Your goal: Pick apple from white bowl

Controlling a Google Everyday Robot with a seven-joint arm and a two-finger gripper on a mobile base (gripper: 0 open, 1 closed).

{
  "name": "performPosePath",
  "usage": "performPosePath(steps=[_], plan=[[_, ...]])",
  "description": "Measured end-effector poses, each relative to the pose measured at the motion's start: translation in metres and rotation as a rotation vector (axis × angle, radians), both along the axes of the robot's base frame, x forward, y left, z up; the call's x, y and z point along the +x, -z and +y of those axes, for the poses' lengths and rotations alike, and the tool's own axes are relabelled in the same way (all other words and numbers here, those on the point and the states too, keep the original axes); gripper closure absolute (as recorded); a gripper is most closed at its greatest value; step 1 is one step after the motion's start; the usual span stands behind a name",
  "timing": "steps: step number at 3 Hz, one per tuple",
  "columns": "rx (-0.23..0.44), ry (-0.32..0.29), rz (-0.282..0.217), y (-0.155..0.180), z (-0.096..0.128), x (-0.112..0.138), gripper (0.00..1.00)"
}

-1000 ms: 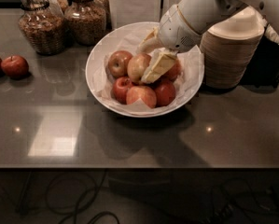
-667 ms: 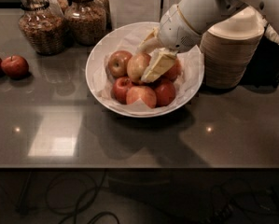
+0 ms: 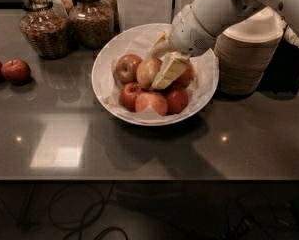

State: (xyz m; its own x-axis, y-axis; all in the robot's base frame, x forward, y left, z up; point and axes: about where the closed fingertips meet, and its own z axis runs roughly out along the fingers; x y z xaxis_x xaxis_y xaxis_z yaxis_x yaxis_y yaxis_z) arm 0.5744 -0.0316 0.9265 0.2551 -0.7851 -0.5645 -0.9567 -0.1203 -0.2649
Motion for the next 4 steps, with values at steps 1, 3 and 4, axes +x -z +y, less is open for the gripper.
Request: performPosePath(steps=[1, 3, 4], plan=[[0.001, 0.000, 0.000, 0.000, 0.000, 0.000, 1.00], [0.114, 0.004, -0.040, -0.029, -0.010, -0.011, 1.00], [0.182, -0.011, -0.090, -0.062, -0.017, -0.023, 1.00]])
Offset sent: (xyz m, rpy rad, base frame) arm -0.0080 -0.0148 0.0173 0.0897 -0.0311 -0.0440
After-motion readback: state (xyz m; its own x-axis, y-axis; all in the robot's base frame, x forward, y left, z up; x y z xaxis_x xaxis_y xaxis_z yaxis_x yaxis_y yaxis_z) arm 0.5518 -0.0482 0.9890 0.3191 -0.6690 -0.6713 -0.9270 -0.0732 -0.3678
